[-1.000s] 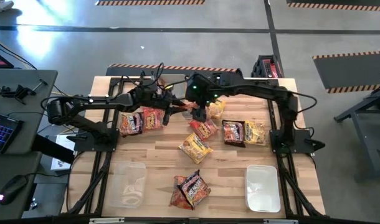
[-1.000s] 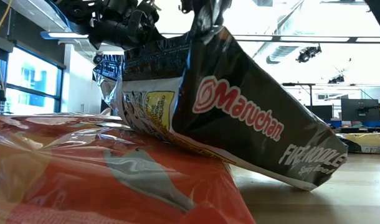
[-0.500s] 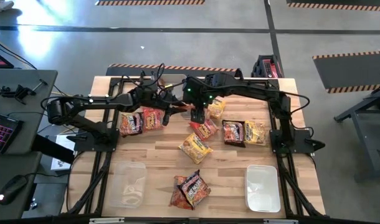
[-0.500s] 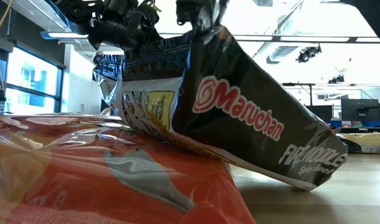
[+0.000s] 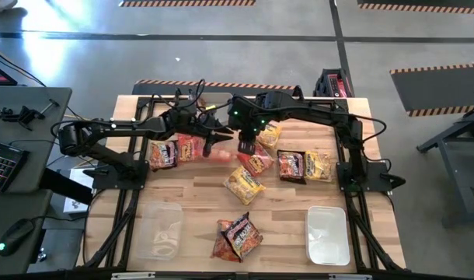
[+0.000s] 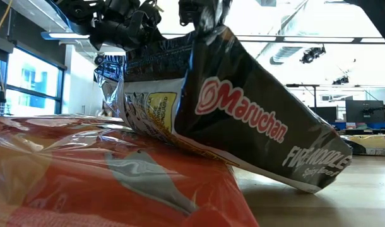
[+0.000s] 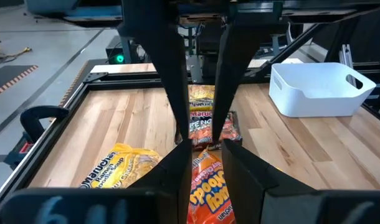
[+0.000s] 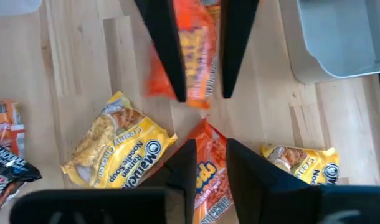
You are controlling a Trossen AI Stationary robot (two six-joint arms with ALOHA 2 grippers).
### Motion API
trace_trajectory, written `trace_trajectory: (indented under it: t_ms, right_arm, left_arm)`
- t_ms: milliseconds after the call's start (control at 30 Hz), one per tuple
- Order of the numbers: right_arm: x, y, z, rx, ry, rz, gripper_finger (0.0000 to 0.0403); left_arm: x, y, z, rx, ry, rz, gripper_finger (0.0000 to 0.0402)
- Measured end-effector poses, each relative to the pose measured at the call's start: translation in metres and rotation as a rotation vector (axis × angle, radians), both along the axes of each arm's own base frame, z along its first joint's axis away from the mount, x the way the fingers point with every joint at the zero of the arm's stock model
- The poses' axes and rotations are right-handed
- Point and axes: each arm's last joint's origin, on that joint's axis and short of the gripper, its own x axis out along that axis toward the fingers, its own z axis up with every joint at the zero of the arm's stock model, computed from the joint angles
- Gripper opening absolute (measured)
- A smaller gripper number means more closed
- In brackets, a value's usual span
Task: Sort Maruchan noodles
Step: Put the top right orange noodle pack into the white bin, then put the top middle orange noodle pack into the white bin
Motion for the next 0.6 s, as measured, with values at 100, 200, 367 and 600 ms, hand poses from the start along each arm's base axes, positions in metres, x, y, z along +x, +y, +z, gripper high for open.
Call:
trace_trajectory:
  t_ms: [100,200,367,600]
  right_arm:
    - [0.0,0.002,0.0,-0.006,0.004,0.003,0.0084]
    - [-0.001,0.004,-0.001,-0.006,0.023,0.017,0.0118]
    - [-0.005,0.005,-0.003,-0.001,0.069,0.037,0.0146]
    - [-0.001,0.009,-0.01,-0.065,0.037,0.116,0.0031]
  left_arm:
    - [-0.001,0.0,-0.002,-0.01,0.025,0.0,0.0076]
    - [-0.002,-0.001,-0.006,-0.024,0.061,0.0,0.0076]
    - [-0.007,0.0,-0.013,-0.052,0.151,0.005,0.0076]
    - [-0.015,-0.011,-0.032,-0.083,0.366,-0.026,0.0086]
